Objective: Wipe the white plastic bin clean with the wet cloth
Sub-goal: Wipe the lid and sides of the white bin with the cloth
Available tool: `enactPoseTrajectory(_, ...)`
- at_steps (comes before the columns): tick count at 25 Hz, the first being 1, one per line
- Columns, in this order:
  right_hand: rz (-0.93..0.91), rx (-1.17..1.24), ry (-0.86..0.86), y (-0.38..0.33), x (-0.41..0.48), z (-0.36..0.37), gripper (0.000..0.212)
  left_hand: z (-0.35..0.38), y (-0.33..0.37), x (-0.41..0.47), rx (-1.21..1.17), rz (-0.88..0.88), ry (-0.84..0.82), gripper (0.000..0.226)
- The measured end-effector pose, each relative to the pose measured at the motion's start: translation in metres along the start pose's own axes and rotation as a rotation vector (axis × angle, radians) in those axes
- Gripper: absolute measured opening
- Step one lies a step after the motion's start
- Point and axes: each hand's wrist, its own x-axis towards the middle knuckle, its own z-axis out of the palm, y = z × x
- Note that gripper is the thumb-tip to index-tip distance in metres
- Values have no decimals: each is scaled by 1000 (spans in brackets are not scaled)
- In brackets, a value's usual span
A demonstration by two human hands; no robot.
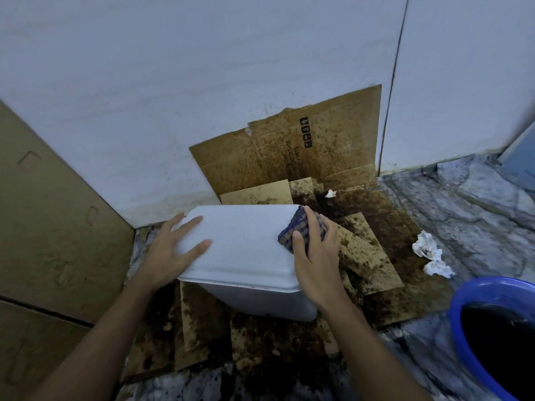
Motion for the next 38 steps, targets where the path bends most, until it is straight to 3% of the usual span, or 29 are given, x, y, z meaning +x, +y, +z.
enactPoseTrajectory(10,121,-29,186,4,-33,11,57,6,17,8,-93,-60,-46,92)
enactPoseTrajectory(17,39,170,237,15,-22,5,57,7,12,-1,-229,-57,50,66)
enactPoseTrajectory(26,-50,98,16,22,38,-32,52,16,27,-65,-394,-134,171,58)
enactPoseTrajectory(31,-133,104,-141,20,72,-36,46,32,48,-112,-443,-224,247,64)
enactPoseTrajectory(38,-230,116,-213,13,115,-28,35,69,84,-161,-432,-245,277,73)
